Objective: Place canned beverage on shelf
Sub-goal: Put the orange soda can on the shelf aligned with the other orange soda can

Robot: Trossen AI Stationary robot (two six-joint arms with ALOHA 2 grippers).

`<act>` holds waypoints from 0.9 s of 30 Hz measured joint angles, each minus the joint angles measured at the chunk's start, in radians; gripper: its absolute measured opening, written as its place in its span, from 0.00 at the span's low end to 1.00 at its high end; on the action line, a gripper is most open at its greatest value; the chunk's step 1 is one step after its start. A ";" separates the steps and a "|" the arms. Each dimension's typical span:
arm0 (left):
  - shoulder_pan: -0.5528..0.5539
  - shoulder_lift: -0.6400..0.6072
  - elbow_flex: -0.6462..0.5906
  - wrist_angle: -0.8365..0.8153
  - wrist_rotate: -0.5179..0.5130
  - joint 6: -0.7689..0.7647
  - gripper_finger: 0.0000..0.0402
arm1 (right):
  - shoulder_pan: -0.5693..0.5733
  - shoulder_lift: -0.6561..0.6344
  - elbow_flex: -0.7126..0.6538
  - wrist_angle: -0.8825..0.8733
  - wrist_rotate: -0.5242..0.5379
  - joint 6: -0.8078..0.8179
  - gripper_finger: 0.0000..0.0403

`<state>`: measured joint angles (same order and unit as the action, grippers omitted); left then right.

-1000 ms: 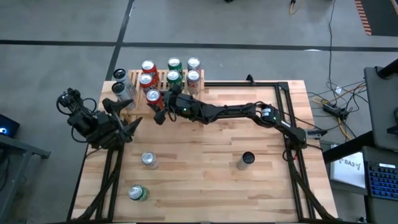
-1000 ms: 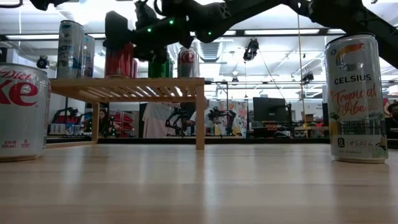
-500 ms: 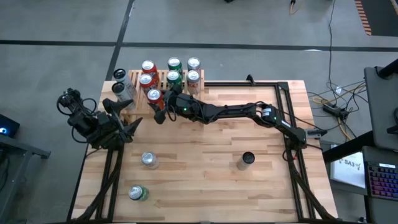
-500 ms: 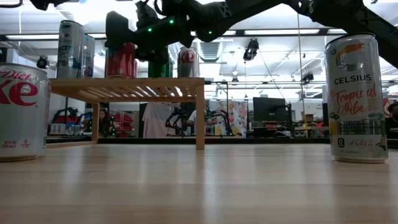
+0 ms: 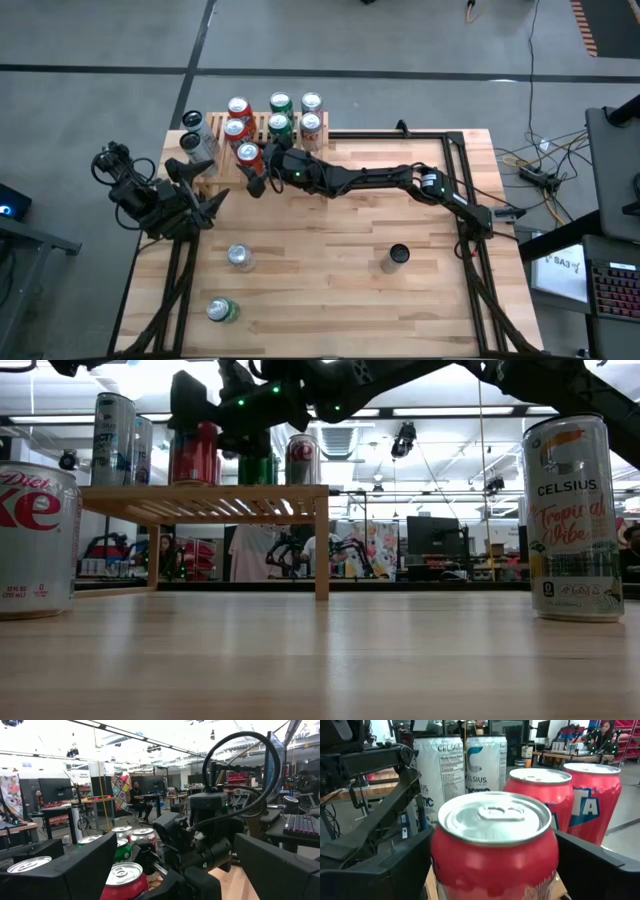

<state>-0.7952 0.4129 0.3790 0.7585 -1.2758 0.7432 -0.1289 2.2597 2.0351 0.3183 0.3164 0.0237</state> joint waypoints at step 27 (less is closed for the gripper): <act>0.000 0.007 0.000 -0.044 -0.171 0.034 0.96 | 0.073 -0.143 0.310 -0.670 0.000 -0.070 0.89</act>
<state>-0.7952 0.4197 0.3790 0.7148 -1.4471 0.7776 -0.0560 2.1166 2.3451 -0.3516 0.3164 -0.0462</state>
